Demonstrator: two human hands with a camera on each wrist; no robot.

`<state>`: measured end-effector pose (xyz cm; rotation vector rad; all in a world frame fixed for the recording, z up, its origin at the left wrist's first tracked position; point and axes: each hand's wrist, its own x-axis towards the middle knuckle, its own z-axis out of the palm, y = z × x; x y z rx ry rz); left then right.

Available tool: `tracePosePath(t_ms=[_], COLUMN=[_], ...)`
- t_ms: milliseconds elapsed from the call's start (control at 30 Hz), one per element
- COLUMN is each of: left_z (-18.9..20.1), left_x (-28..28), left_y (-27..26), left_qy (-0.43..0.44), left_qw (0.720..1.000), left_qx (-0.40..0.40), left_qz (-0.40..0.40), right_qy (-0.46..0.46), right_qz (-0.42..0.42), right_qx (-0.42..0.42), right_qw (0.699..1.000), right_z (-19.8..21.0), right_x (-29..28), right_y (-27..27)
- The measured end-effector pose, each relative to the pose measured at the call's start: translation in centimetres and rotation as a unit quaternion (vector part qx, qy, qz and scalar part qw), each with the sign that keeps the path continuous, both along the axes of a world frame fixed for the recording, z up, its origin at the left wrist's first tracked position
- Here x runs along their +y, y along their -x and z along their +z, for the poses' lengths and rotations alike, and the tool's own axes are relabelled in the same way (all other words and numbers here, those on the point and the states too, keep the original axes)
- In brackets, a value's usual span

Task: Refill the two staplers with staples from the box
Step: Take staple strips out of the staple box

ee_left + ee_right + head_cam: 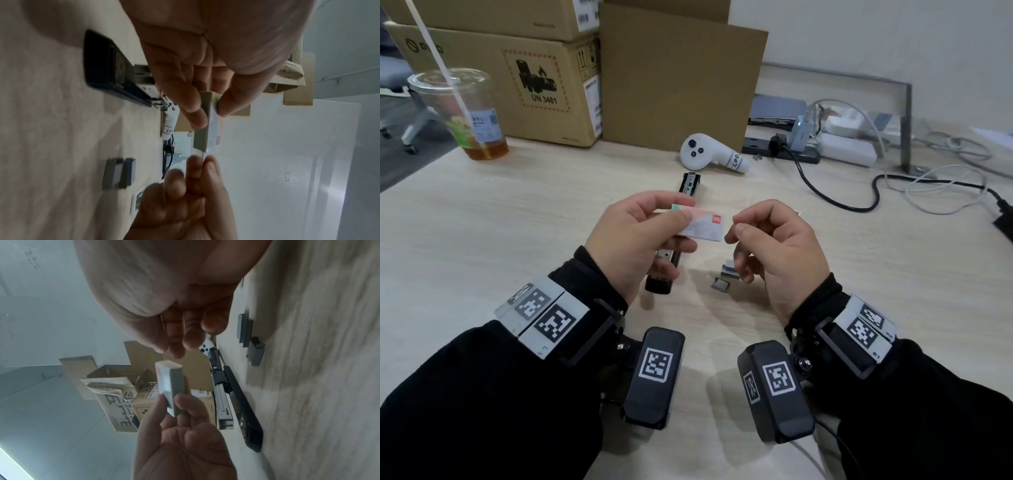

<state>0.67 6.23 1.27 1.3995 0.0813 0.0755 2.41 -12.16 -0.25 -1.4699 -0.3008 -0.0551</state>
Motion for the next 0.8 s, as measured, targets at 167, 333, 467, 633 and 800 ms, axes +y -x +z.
tracePosePath(t_ms=[167, 333, 467, 633, 800], left_z=[-0.1, -1.4, -2.1, -1.9, -0.7], left_x=[3.2, 6.3, 6.9, 6.6, 5.2], left_y=[-1.4, -2.1, -2.1, -1.9, -0.6], left_qy=[-0.086, -0.252, -0.321, -0.345, -0.336], left_qw=[0.985, 0.949, 0.931, 0.923, 0.927], left_qx=[0.001, 0.036, 0.069, 0.068, -0.001], left_qz=[0.149, 0.186, 0.161, 0.158, 0.167], right_qy=[0.065, 0.209, 0.275, 0.344, 0.401], right_qz=[-0.028, -0.041, -0.048, -0.052, -0.057], right_qx=[0.013, -0.014, -0.032, -0.056, -0.052], right_qw=[0.997, 0.977, 0.960, 0.936, 0.913], right_z=[-0.2, -0.4, -0.4, -0.2, -0.2], right_x=[-0.3, -0.2, -0.4, -1.2, -1.7], right_y=[-0.3, -0.4, -0.5, -0.6, -0.9])
